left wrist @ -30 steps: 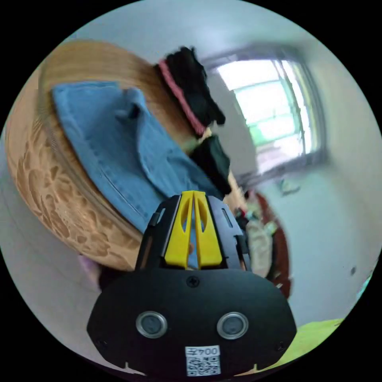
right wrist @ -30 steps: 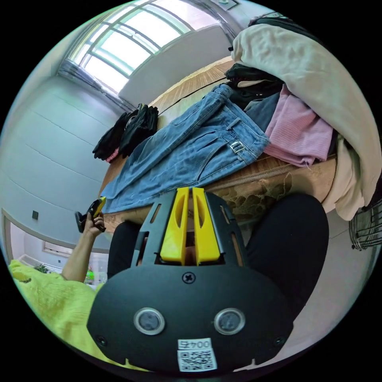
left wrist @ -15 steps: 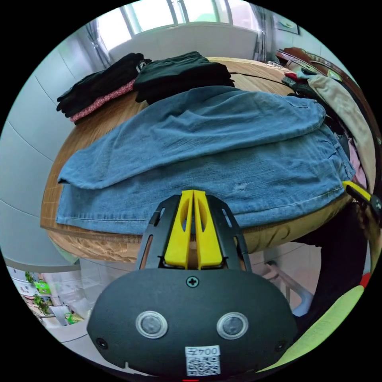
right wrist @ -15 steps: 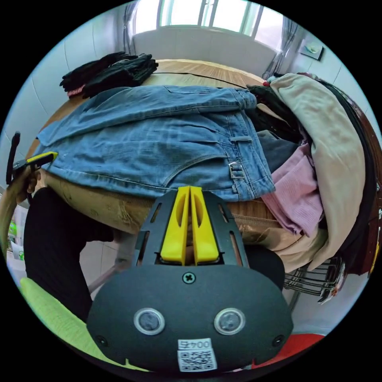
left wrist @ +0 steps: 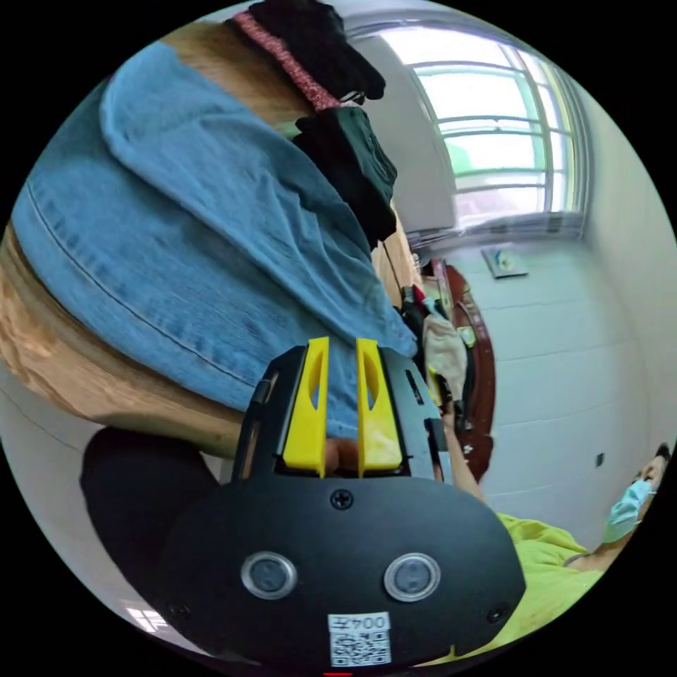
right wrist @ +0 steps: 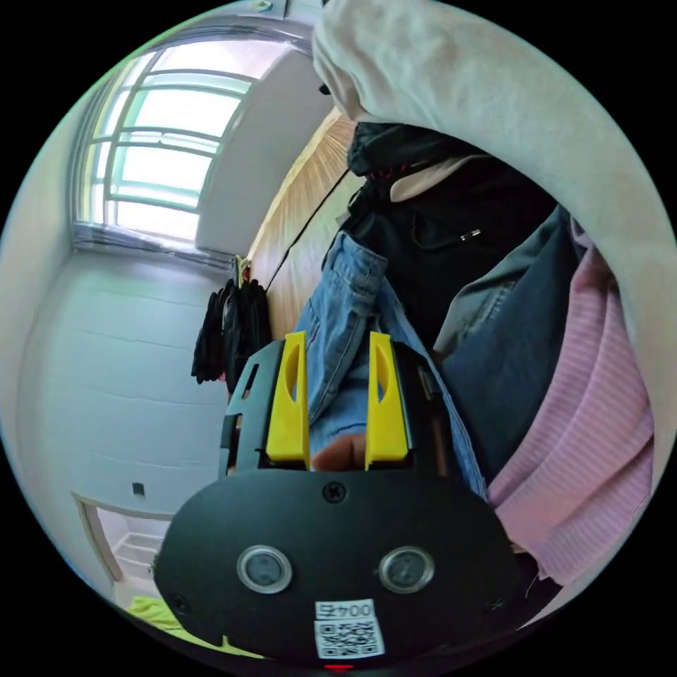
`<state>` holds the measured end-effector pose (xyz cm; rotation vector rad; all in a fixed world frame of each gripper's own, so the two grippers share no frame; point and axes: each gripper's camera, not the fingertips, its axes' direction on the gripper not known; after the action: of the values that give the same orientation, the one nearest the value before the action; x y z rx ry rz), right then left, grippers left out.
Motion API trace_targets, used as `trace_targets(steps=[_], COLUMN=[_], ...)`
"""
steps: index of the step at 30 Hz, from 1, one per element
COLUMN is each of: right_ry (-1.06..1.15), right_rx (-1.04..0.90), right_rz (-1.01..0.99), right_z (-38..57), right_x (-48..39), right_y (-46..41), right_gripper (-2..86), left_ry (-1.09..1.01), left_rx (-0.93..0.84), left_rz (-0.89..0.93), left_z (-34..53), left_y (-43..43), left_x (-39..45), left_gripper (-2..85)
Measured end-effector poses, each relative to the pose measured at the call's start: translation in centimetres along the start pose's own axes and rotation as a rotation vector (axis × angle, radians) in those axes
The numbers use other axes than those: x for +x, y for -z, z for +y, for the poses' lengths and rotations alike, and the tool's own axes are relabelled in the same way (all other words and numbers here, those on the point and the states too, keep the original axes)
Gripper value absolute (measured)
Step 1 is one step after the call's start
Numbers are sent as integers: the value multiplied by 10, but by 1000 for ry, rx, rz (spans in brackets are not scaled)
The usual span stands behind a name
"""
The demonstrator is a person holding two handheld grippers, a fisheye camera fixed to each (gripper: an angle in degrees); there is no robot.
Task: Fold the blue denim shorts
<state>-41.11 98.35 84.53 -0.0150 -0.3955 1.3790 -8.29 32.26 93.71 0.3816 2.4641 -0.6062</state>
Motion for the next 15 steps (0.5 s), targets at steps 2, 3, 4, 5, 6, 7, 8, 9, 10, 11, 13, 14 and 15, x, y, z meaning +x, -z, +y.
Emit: trace_targets(steps=[2,3,4,5,6,7,8,9,10,11,13,14,15], right_ry=[-59,-93,-103,-114,-116,-118,-125,-131,-132,-145,-149,-142,-128], right_rx=[-10,-10,-10,-13,-19,-22,-23,-18,-12,-8,-5,3,15], right_rz=[-1,-3,2,18,31,32,29,22,15,10,14,-1,-13], right_z=[-23,-35,-41,-51,-60,-64,-73,-80,-84,-91,-99,-103,-106], right_x=[17,28,32,40,46,49,55,60,62,64,61,53,40], right_y=[-13,-21,-24,-32,-39,-42,-47,-50,-50,-51,-46,-42,-37], right_gripper=[135,137,138,140,140,140,134,117,102,85,75,71,62], left_ry=[34,38,43,44,44,46,52,55,57,54,48,50,54], left_rx=[10,8,-1,-12,-18,-21,-16,-14,-14,-20,-32,-39,-40], left_rz=[50,51,46,44,44,53,68,77,90,89,80,84,89], left_z=[-4,-5,-9,-13,-15,-20,-24,-26,-30,-34,-39,-42,-44], left_y=[-4,-5,-8,-10,-11,-12,-12,-12,-12,-12,-13,-13,-13], left_x=[-12,-14,-17,-20,-21,-24,-26,-27,-29,-30,-32,-34,-36], left_gripper=[81,85,93,100,104,109,114,115,118,119,122,123,124])
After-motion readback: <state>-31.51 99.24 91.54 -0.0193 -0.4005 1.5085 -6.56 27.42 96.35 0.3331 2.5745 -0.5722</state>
